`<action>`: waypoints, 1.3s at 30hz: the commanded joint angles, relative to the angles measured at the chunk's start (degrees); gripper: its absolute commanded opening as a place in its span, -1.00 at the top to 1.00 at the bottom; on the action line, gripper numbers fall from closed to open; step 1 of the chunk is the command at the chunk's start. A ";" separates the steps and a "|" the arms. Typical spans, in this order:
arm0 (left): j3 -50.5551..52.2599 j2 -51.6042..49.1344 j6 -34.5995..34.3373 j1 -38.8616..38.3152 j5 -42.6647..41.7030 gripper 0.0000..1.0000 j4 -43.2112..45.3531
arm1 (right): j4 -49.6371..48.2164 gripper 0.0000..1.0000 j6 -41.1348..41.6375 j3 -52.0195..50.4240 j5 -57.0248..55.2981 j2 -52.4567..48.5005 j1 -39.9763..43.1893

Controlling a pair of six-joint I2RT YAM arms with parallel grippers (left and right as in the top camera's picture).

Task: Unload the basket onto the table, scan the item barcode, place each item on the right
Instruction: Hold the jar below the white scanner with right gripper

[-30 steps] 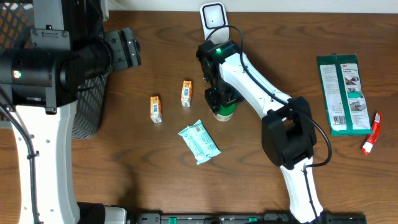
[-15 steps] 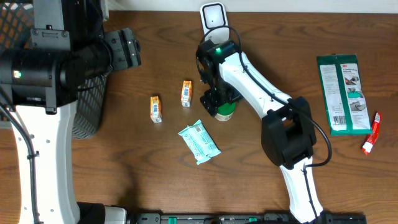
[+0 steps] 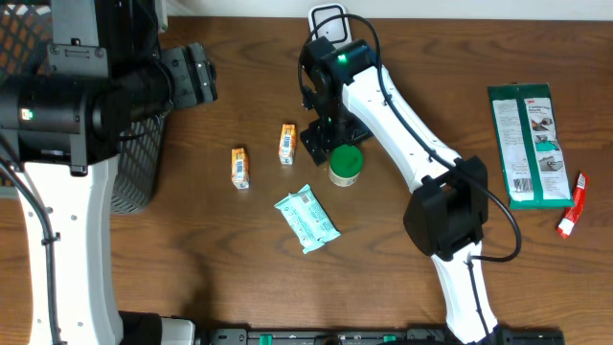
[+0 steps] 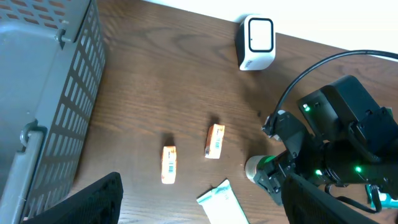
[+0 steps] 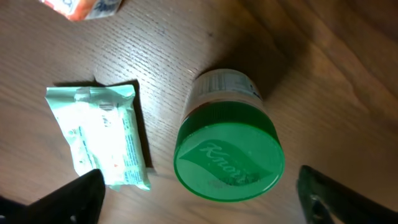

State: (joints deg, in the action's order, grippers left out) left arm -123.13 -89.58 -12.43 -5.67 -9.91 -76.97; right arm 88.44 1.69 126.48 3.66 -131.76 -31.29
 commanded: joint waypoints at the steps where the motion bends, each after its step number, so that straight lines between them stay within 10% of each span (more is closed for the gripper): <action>1: -0.50 -0.22 -0.13 0.31 0.55 -0.64 -0.17 | -0.33 -0.83 2.10 -0.22 -0.83 0.00 1.36; 39: -0.50 -0.22 -0.13 0.31 0.55 -0.64 -0.17 | -12.09 -0.48 3.82 -16.68 -0.83 0.00 1.99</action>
State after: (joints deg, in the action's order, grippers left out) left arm -123.13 -89.58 -12.43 -5.67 -9.91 -76.95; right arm 76.75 5.02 110.54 3.01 -131.76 -29.61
